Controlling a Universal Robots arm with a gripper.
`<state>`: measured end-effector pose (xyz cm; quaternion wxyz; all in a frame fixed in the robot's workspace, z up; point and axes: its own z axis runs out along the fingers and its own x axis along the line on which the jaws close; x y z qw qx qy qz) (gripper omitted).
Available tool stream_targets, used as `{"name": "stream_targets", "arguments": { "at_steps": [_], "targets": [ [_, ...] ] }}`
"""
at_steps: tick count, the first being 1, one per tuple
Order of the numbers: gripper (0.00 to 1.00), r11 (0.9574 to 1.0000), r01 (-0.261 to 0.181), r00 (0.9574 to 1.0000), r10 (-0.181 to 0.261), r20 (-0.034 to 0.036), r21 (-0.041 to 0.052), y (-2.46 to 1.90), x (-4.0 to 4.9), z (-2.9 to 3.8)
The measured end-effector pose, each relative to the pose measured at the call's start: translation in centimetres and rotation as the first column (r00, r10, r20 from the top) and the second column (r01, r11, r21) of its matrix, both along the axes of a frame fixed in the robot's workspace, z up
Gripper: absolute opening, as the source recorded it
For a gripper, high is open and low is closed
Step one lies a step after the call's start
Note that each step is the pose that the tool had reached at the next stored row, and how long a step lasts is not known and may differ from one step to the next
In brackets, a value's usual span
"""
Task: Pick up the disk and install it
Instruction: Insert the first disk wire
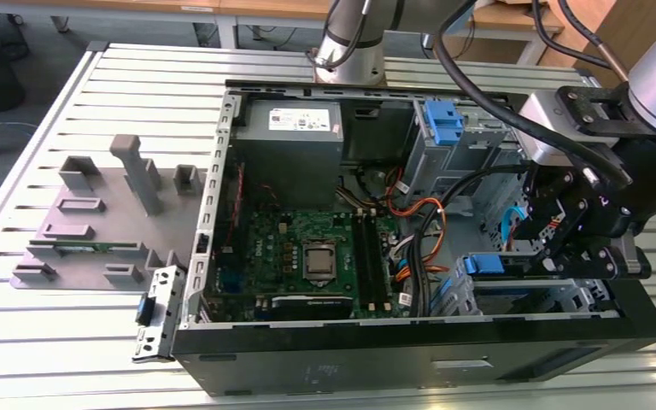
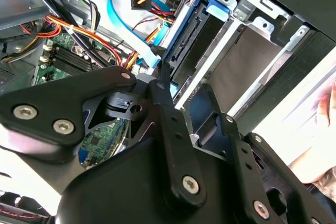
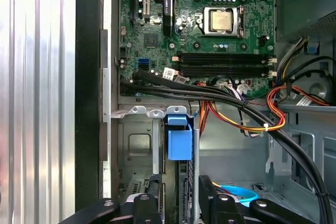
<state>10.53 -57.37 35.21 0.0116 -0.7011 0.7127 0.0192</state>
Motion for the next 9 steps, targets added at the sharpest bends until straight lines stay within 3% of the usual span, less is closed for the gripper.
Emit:
{"name": "stream_targets", "arguments": {
  "at_steps": [9],
  "targets": [
    [0.42,1.0000,-0.003,1.0000,0.003,0.0000,0.0001,0.00,0.00,0.03]
  ]
}}
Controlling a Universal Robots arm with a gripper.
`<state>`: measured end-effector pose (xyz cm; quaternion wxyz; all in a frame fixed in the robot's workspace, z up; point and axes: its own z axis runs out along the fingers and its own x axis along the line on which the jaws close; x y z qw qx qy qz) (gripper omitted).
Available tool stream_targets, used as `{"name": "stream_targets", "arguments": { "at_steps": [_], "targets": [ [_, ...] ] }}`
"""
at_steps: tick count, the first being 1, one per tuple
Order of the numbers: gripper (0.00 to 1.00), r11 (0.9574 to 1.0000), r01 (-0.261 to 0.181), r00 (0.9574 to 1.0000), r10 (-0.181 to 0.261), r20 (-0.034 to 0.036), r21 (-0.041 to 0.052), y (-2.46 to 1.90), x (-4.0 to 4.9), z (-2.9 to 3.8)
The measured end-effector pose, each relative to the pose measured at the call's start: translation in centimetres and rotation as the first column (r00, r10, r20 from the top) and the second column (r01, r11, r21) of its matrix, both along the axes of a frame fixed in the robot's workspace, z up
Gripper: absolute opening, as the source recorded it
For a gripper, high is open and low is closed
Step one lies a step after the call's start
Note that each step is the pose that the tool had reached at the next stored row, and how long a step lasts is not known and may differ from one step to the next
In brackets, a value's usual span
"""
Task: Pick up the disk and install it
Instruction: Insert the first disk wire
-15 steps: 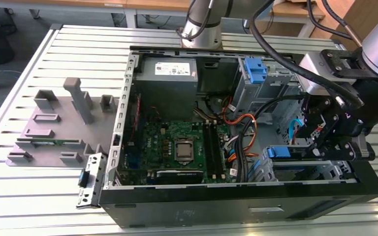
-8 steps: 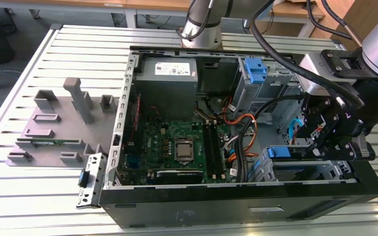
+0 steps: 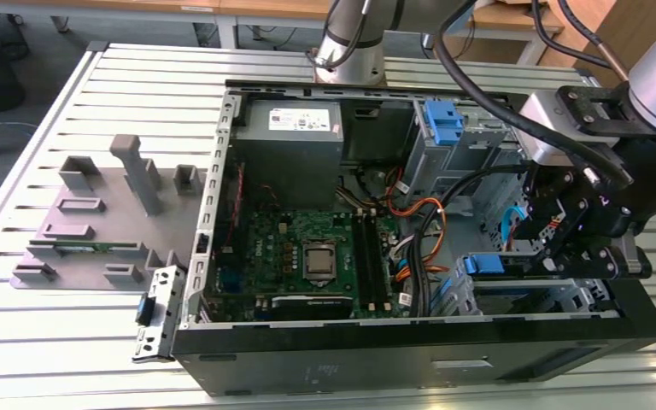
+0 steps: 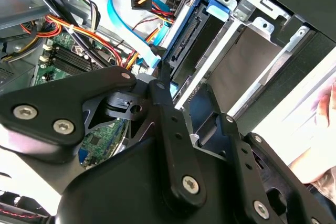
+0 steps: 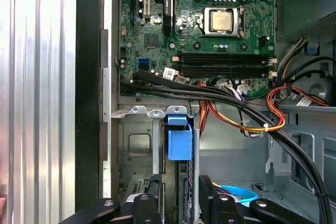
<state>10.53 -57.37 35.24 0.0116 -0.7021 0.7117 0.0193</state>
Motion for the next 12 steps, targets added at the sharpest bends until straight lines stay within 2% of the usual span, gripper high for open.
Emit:
{"name": "stream_targets", "arguments": {
  "at_steps": [5,12],
  "targets": [
    [0.42,1.0000,0.000,1.0000,0.000,0.0000,-0.0002,0.00,0.00,0.36],
    [0.42,1.0000,0.000,1.0000,0.000,0.0000,-0.0001,0.00,0.00,1.52]
  ]
}}
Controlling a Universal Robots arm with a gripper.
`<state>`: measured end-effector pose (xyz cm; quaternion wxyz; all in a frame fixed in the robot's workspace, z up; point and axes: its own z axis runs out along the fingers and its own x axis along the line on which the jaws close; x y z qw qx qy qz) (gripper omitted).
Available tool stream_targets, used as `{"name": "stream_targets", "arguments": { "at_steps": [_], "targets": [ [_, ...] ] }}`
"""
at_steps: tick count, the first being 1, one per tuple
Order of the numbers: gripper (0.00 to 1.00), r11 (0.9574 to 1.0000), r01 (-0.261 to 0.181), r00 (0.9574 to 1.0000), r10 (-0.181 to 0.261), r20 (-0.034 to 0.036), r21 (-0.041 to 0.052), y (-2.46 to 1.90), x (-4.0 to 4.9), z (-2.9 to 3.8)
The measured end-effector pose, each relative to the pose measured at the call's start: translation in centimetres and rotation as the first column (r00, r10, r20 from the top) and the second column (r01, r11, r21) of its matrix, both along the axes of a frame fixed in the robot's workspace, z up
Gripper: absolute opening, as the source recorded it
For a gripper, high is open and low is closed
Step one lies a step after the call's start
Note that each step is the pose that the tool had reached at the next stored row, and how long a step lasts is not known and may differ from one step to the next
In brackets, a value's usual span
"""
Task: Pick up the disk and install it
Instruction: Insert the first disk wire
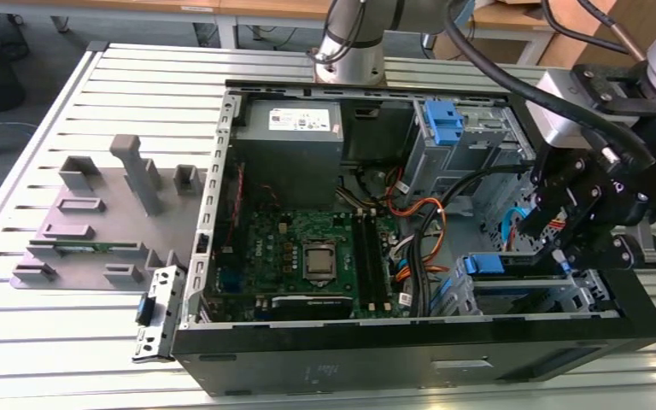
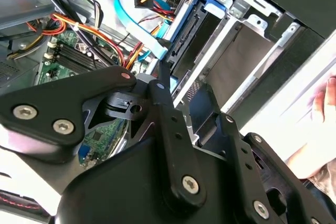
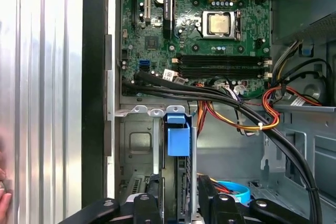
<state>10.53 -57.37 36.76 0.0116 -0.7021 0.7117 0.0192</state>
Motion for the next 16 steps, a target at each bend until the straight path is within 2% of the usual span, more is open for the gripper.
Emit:
{"name": "stream_targets", "arguments": {
  "at_steps": [3,16],
  "targets": [
    [0.42,1.0000,0.000,1.0000,0.000,0.0000,0.0000,0.00,0.00,0.51],
    [0.42,1.0000,0.000,1.0000,0.000,0.0000,0.0000,0.00,0.00,0.71]
  ]
}}
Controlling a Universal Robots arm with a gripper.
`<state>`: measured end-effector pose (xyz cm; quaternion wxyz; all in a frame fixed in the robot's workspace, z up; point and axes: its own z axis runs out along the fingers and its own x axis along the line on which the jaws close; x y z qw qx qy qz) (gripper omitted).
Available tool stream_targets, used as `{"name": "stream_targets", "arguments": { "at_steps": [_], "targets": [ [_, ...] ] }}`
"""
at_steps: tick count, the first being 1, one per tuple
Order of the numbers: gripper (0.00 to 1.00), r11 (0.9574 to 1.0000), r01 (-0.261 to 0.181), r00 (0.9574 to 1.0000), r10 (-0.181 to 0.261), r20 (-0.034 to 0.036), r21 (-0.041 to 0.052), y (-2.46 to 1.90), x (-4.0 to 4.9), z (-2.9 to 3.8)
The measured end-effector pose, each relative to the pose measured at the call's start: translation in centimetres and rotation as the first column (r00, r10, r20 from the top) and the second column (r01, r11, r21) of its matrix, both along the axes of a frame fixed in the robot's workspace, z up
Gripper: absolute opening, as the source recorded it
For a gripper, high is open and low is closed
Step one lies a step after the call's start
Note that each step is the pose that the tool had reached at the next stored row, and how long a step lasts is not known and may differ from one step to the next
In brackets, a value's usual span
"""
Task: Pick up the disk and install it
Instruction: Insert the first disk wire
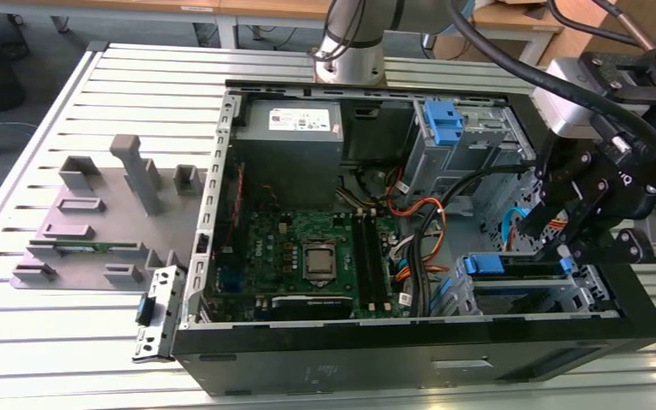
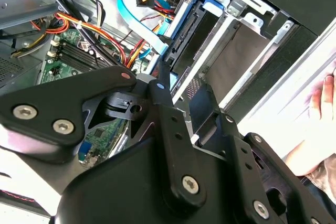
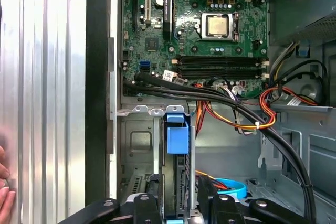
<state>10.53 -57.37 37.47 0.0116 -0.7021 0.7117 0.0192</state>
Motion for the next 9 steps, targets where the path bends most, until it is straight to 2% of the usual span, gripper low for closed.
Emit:
{"name": "stream_targets", "arguments": {
  "at_steps": [9],
  "targets": [
    [0.42,1.0000,0.000,1.0000,0.000,0.0000,-0.0001,0.00,0.00,0.26]
  ]
}}
